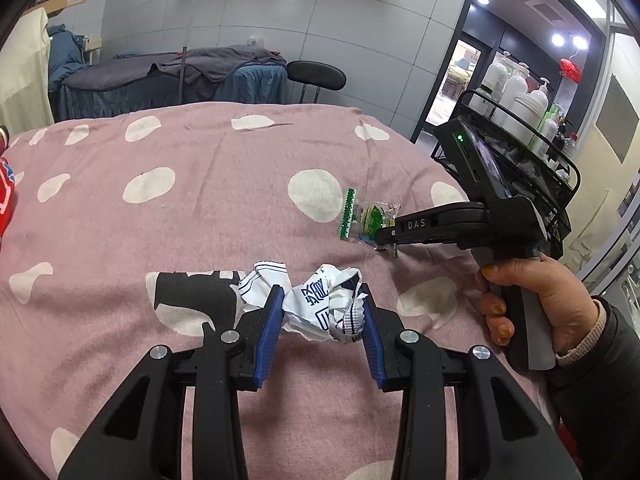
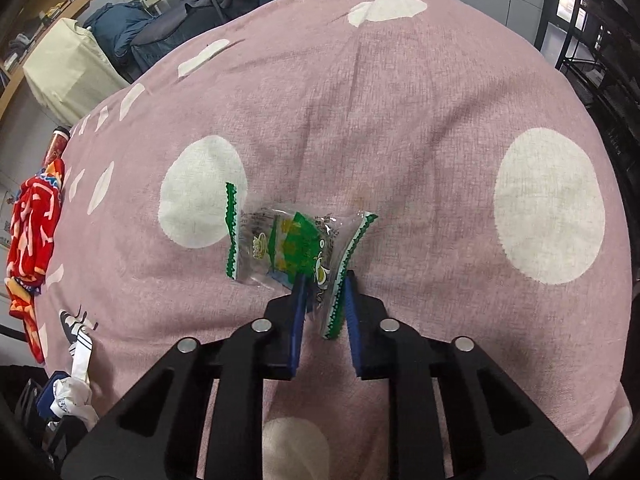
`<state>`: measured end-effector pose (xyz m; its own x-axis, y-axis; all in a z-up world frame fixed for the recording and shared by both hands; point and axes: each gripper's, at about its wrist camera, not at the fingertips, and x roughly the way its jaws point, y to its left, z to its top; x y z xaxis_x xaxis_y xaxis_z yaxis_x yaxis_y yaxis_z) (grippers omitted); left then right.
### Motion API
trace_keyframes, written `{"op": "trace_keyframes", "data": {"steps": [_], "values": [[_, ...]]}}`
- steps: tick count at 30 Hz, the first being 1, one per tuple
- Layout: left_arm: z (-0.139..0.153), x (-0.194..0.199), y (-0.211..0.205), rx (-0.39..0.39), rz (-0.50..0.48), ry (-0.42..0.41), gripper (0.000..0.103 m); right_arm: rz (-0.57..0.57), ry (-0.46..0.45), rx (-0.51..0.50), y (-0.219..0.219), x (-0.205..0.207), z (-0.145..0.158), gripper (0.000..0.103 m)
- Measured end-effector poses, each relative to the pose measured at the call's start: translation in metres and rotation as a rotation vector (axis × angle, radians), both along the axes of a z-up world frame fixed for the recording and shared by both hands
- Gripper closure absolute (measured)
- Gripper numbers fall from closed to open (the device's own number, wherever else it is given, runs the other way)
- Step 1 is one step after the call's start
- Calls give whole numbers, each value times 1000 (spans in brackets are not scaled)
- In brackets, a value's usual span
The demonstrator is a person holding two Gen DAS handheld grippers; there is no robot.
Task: Collect trash
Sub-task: 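Grasp the green-edged clear snack wrapper with the right tool and lift it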
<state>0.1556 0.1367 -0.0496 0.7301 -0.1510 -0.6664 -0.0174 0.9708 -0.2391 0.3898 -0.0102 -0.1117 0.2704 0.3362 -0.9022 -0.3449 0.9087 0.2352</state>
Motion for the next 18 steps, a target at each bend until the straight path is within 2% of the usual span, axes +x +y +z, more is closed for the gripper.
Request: {"op": "trace_keyframes", "data": {"steps": [6,18], "values": [[-1,-4,-4,1,-8,1,66,8,-40,58,-9,-13,13,92],[7,-12,-25,-10,-51,-36,66,-24,-177,162,-59,-75,58,92]]}}
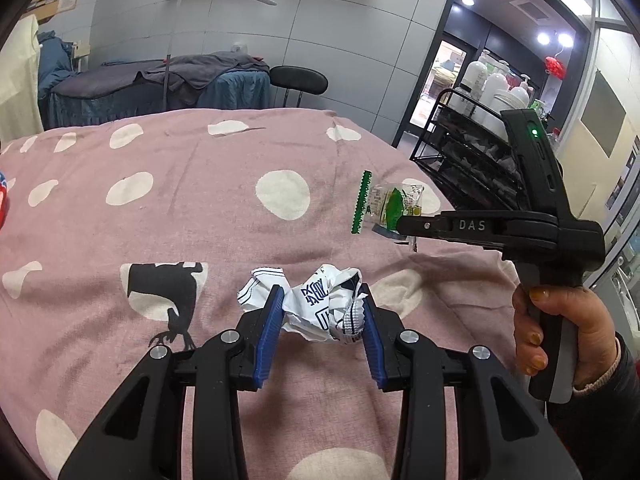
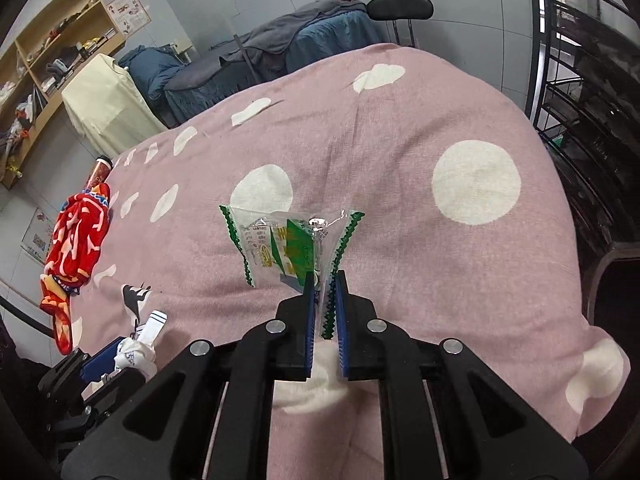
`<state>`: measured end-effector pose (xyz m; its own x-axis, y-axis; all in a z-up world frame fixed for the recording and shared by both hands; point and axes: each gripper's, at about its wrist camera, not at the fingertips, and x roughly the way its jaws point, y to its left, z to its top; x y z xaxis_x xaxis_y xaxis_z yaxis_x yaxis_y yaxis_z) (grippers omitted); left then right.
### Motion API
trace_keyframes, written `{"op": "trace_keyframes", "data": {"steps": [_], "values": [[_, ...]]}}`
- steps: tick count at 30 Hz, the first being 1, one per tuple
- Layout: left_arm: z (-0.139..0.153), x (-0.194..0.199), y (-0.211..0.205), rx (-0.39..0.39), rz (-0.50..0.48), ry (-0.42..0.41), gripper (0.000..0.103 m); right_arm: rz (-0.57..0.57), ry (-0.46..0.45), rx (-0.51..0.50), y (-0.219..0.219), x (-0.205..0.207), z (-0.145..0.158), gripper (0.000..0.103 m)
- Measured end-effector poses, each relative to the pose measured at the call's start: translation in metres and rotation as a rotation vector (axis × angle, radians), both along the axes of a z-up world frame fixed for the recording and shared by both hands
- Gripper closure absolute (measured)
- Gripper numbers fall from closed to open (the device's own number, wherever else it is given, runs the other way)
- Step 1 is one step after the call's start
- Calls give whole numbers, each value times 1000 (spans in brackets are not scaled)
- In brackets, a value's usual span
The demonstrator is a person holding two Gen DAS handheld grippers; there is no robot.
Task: Collect trash
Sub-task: 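Grasp the green-edged clear snack wrapper with the right tool and lift it, then carry both items to the brown bin while the right tool drops the wrapper inside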
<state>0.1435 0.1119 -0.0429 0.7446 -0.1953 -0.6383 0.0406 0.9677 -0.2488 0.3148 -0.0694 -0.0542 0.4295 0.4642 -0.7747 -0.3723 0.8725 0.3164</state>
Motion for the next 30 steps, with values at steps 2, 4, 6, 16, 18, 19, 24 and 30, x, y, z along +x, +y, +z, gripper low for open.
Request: {"op": "trace_keyframes", "data": {"steps": [2,4,6,16,18,19,24,30], "values": [[2,0,-8,0,-20,-10,66,-14,-13,17,-12,-10,4,92],[3,1,-17,4,-41,-17,66,-35,-42,26,-27,-22,12,92],[4,1,-26,8,-63,-25,66,-56,-73,25,-41,-32,18,92],[12,1,-70,5,-173,-54,66,-208,-121,70,-125,-69,29,92],[14,2,-80,5,-202,-58,66,-244,-119,76,-142,-74,27,92],[14,3,-86,7,-218,-62,66,-262,-117,78,-150,-76,25,92],[16,6,-112,27,-284,-71,66,-357,-98,87,-193,-86,15,92],[17,8,-137,36,-350,-78,66,-447,-76,58,-228,-93,-1,92]]}}
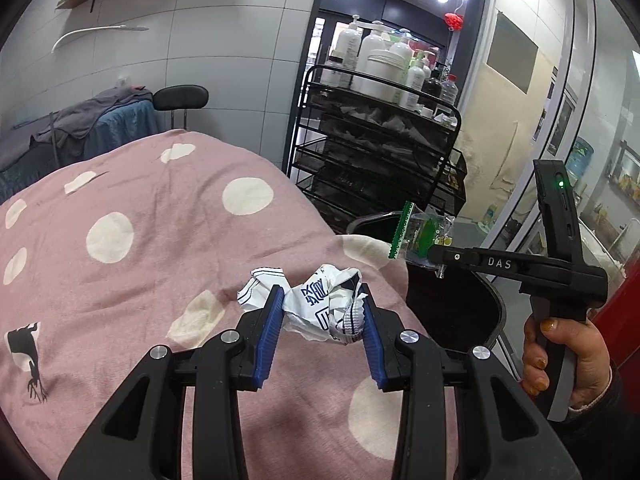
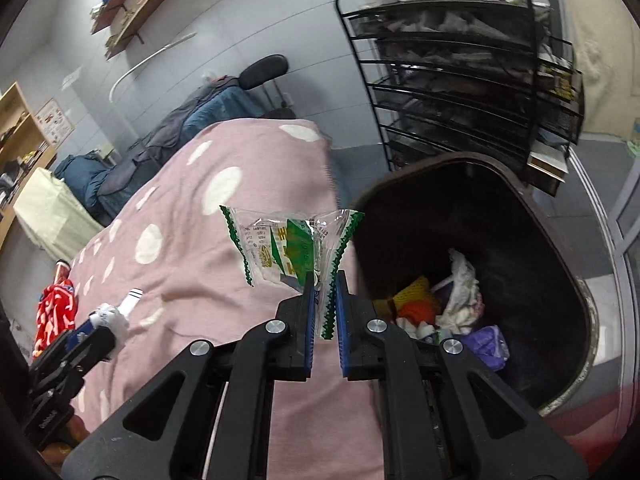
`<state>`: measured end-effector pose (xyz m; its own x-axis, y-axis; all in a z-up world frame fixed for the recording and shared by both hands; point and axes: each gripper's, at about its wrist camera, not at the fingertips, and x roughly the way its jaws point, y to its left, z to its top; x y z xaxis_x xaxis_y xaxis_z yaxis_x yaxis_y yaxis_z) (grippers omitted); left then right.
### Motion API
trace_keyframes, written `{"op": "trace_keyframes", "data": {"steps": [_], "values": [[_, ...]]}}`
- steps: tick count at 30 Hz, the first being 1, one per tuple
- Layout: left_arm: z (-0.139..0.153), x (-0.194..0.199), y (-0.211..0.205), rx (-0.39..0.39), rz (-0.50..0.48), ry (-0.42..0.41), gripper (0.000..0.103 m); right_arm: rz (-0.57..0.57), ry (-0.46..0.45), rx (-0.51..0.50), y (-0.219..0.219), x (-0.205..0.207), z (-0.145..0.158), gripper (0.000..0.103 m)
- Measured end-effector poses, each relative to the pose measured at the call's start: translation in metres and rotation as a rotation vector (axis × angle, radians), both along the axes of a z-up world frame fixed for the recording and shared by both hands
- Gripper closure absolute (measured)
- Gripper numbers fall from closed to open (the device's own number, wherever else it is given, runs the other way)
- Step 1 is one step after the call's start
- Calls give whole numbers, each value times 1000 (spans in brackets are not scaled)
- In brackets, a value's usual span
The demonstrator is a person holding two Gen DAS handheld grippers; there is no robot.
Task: Collect trash
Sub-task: 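Carry both items to the brown bin while the right tool drops the wrapper inside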
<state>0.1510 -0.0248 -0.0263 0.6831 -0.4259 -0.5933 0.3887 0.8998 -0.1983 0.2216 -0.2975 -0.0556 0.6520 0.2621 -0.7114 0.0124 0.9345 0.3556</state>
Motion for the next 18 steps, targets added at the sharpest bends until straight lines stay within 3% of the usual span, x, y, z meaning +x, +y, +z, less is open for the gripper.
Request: {"op": "trace_keyframes", "data": {"steps": [8,18], "values": [[1,4,-30,13,-73,2,66,-100,49,-127,-27,0,-29,92],[-3,9,-57,20,-136,17,66,-153,191,-230,-47,19,-79,92]]}}
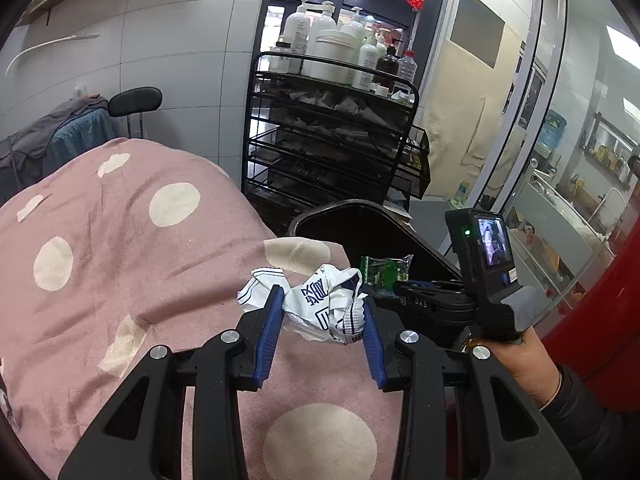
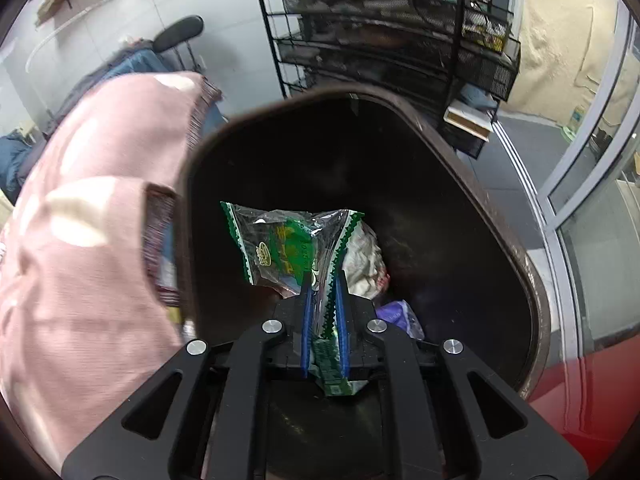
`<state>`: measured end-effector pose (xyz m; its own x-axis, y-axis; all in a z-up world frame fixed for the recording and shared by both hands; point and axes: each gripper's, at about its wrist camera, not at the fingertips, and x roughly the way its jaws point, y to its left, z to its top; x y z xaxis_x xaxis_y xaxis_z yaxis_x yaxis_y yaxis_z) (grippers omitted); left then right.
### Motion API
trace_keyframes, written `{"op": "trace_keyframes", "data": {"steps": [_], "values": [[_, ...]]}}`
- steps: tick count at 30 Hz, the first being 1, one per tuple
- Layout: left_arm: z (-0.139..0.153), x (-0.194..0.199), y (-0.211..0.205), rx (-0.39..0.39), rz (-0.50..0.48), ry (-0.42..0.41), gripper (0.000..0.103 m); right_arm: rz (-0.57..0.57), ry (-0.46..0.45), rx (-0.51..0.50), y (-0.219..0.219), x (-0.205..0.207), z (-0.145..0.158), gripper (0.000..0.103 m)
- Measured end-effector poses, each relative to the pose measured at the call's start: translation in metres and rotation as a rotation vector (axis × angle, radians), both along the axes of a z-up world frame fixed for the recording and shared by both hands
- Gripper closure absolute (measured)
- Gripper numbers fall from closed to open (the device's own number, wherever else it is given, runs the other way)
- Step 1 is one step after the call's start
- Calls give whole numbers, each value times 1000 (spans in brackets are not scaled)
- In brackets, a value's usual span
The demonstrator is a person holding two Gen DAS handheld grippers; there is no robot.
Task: Collect trash
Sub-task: 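Carry both items to the brown bin while the right tool drops the wrapper inside, then lower the crumpled paper into the brown bin and open the left tool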
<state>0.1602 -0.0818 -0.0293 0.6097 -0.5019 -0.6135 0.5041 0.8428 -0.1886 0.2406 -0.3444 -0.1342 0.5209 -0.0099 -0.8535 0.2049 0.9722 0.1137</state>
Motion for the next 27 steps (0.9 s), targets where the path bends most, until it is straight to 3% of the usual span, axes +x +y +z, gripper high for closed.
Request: {"op": "trace_keyframes", "data": {"steps": [5,8,9,10,12,17,27], "values": [[-1,1,-7,7,-15,2,66,4,24,4,-1,0,-11,92],[-1,2,-11,7,-24,8,66,14,29,5,0,2,-14,78],[-2,2,-11,8,-26,8,66,16,26,2,1,1,-14,62],[-2,3,-13,11,-29,6,66,16,15,-2,1,-1,-13,40],[-2,3,-16,17,-36,5,66,14,-17,-19,4,-6,-8,27],[-2,4,-22,15,-51,10,66,19,-43,-6,5,-12,-1,27],[2,15,-41,-2,-99,27,66,17,-176,29,5,-42,27,14]]}}
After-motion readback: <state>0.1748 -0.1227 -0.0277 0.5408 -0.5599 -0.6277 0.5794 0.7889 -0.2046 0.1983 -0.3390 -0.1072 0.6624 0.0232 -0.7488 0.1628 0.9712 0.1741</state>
